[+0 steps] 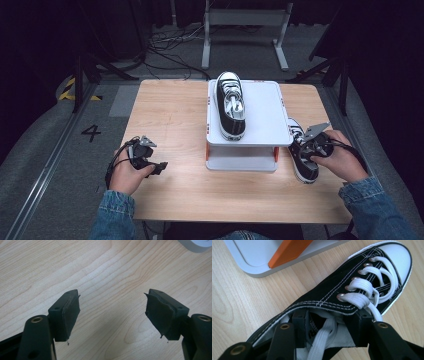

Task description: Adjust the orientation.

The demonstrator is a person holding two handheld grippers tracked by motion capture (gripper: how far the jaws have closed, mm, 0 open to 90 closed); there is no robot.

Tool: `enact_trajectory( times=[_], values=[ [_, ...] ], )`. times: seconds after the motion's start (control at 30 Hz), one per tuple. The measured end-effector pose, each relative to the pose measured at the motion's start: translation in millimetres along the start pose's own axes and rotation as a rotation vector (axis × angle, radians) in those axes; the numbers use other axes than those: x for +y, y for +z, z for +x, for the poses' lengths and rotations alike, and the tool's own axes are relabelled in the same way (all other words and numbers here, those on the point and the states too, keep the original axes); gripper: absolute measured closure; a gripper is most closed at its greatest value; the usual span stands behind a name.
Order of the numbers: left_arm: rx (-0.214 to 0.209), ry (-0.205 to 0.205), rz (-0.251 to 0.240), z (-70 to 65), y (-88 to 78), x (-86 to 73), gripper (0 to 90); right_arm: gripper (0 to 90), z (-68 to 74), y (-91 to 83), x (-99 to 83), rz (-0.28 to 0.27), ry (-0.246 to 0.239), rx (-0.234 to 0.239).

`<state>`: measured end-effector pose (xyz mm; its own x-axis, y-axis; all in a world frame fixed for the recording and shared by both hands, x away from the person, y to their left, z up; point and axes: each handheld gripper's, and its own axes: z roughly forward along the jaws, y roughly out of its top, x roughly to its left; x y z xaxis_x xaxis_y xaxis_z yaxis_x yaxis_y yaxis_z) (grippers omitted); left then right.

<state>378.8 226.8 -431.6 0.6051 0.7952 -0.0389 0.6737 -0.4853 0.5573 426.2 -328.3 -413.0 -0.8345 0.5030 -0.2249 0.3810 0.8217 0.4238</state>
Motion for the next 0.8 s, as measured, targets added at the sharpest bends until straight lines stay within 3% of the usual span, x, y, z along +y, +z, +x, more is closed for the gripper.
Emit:
enact_trajectory(
  times=[0.2,0.33,0.67,0.8],
  values=[
    [0.002,0.007,-0.002,1.3,0.3,0.1,27.5,77.2,-3.7,-0.3,1.6,0.013,0.047,-0.036],
    [-0.002,-0.003,-0.003,1.4,-1.1,-0.2,27.5,79.9,-5.2,-2.3,3.2,0.015,0.081,-0.046],
    [-0.006,0.009,0.0,0.9,0.7,1.7,27.6,82.1,-16.0,-39.9,-4.3,-0.137,0.253,0.015],
    [-0.006,-0.005,-0.01,0.4,1.1,2.0,27.6,82.6,-18.1,-42.8,-4.3,-0.151,0.288,0.027]
  ],
)
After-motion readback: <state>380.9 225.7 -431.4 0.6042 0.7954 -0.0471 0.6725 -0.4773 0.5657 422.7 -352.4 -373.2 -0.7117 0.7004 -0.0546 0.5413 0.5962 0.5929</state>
